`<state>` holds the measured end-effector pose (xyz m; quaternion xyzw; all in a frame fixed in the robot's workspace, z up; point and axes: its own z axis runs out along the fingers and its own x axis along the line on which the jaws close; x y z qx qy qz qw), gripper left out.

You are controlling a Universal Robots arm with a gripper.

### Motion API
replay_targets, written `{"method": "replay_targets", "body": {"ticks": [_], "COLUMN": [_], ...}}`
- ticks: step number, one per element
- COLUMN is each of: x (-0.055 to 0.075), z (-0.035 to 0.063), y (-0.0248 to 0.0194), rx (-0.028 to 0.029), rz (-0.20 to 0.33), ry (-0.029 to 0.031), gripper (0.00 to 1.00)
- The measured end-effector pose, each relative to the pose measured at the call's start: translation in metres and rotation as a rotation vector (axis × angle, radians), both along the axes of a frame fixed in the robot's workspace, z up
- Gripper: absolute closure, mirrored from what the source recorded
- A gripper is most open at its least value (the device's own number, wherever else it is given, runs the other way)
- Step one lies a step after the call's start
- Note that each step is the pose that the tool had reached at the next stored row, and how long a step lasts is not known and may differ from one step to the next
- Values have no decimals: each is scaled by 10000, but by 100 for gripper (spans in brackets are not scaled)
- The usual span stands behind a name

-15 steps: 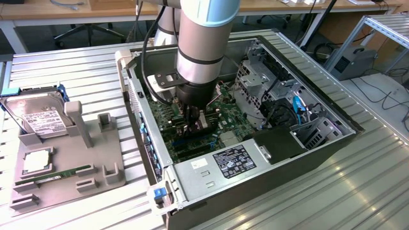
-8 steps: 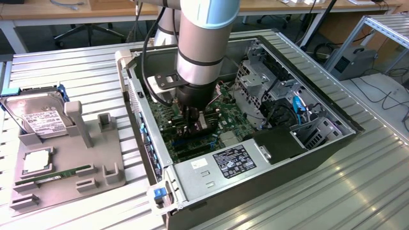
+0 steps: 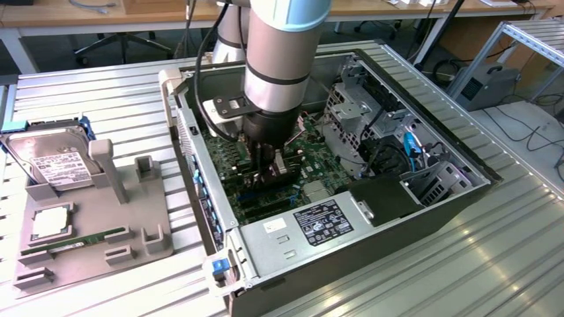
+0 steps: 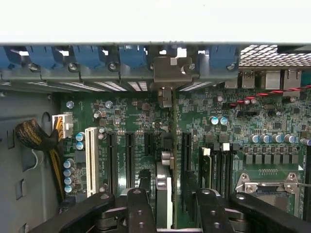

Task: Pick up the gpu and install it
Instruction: 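Insert the gpu into the slot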

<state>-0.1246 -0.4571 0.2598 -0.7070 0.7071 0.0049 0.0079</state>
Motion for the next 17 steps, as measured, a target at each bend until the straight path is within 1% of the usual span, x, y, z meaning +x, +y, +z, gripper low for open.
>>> {"method": "replay_targets", "body": {"ticks": [4, 8, 10, 11, 13, 15, 17], "x": [0, 0, 0, 0, 0, -1, 0], "z": [138, 309, 374, 429, 498, 604, 674], "y": [3, 9, 14, 20, 25, 37, 45], "rx": [1, -1, 1, 0, 0, 0, 0], "rz": [0, 0, 0, 0, 0, -1, 0], "ry": [0, 1, 0, 0, 0, 0, 0], "gripper": [60, 60, 60, 60, 60, 60, 60]}}
